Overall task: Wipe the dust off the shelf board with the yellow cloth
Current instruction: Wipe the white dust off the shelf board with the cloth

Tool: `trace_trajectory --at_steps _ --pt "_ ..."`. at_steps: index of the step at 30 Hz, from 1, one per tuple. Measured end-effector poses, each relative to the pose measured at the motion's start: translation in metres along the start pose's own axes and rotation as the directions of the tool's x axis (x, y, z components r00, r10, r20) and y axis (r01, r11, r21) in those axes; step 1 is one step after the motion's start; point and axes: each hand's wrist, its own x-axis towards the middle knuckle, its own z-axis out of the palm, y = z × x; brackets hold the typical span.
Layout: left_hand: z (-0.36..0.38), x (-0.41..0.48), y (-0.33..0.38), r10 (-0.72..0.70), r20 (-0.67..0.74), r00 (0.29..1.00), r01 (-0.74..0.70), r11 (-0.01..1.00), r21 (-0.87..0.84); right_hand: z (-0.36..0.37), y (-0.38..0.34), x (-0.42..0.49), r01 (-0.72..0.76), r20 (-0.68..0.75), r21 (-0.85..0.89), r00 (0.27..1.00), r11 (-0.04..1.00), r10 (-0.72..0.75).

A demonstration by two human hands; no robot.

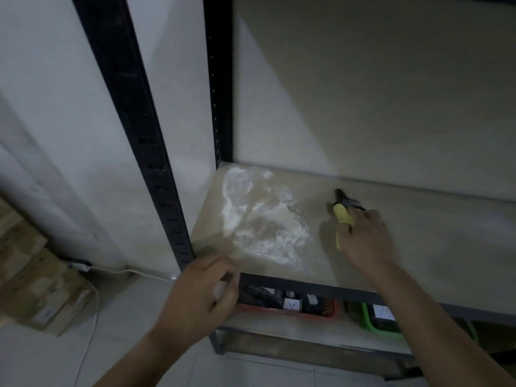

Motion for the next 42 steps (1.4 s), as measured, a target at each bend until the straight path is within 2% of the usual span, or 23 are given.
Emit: trace_trajectory --at_steps 2,4,6,9,11,13,15,17,20,22,24,27,29,32,34,36,37,39,40,42 --pt "-0.013 -0.024 -0.008 -0.12 -0.077 0.99 0.117 0.993 -0.033 0.004 -0.028 -0.015 0.039 -0.016 0.003 0.999 0.999 -0.039" --pt "-0.028 -0.033 -0.019 -0.264 -0.215 0.94 0.259 0.964 -0.054 0.011 -0.055 -0.03 0.109 0.0 -0.026 0.994 0.994 -0.109" --pt "-0.042 -0.021 -0.022 -0.341 -0.324 0.883 0.339 0.939 -0.062 0.018 -0.077 -0.038 0.202 0.042 0.03 0.978 0.979 -0.203" --pt "-0.066 0.017 -0.008 -0.34 -0.306 0.889 0.285 0.935 -0.21 0.014 -0.087 -0.035 0.276 0.044 0.162 0.957 0.947 -0.287" --pt "-0.078 0.041 0.004 -0.352 -0.217 0.911 0.262 0.897 -0.355 0.003 -0.072 -0.027 0.231 -0.052 0.164 0.973 0.959 -0.225" --pt "-0.081 0.056 0.011 -0.357 -0.2 0.912 0.248 0.871 -0.425 -0.006 -0.045 -0.02 0.128 -0.126 0.112 0.986 0.985 -0.114" --pt "-0.077 0.062 0.013 -0.393 -0.251 0.885 0.259 0.861 -0.438 -0.004 -0.022 -0.024 0.026 -0.098 0.059 0.995 0.998 -0.02" --pt "-0.072 0.063 0.017 -0.411 -0.284 0.866 0.252 0.85 -0.462 0.01 -0.018 -0.034 -0.004 -0.123 0.021 0.992 1.0 0.007" --pt "-0.066 0.063 0.02 -0.415 -0.343 0.843 0.212 0.842 -0.497 0.029 -0.055 -0.056 0.074 -0.205 0.009 0.976 0.997 -0.071" --pt "-0.064 0.063 0.018 -0.394 -0.368 0.842 0.182 0.85 -0.495 0.039 -0.095 -0.069 0.164 -0.205 0.032 0.967 0.986 -0.154" --pt "-0.063 0.063 0.014 -0.361 -0.376 0.854 0.152 0.862 -0.484 0.048 -0.131 -0.076 0.255 -0.166 0.044 0.955 0.966 -0.245" --pt "-0.063 0.064 0.01 -0.324 -0.381 0.866 0.126 0.878 -0.461 0.044 -0.141 -0.061 0.309 -0.068 0.178 0.951 0.934 -0.301" --pt "-0.062 0.065 0.01 -0.307 -0.388 0.869 0.109 0.884 -0.454 0.027 -0.116 -0.037 0.269 -0.08 0.213 0.963 0.939 -0.258" --pt "-0.06 0.066 0.012 -0.29 -0.392 0.873 0.095 0.89 -0.446 0.005 -0.061 0.013 0.164 -0.208 0.181 0.97 0.97 -0.125" --pt "-0.059 0.066 0.012 -0.297 -0.405 0.864 0.099 0.891 -0.443 0.008 -0.039 0.039 0.053 -0.111 0.131 0.993 0.99 -0.038" --pt "-0.058 0.067 0.012 -0.296 -0.415 0.861 0.094 0.893 -0.441 0.019 -0.041 0.045 0.026 -0.073 0.039 0.997 0.999 -0.023" --pt "-0.057 0.067 0.01 -0.289 -0.422 0.859 0.089 0.897 -0.433 0.024 -0.052 0.042 0.075 -0.125 0.024 0.99 0.997 -0.071" --pt "-0.056 0.068 0.005 -0.287 -0.435 0.853 0.094 0.906 -0.414 0.035 -0.085 0.03 0.332 -0.202 0.054 0.927 0.942 -0.316" --pt "-0.056 0.069 0.002 -0.293 -0.44 0.849 0.101 0.907 -0.41 0.039 -0.103 0.025 0.481 -0.193 0.08 0.867 0.873 -0.46" --pt "-0.056 0.069 -0.003 -0.304 -0.437 0.847 0.113 0.905 -0.41 0.038 -0.126 0.021 0.589 -0.062 0.238 0.803 0.773 -0.593"
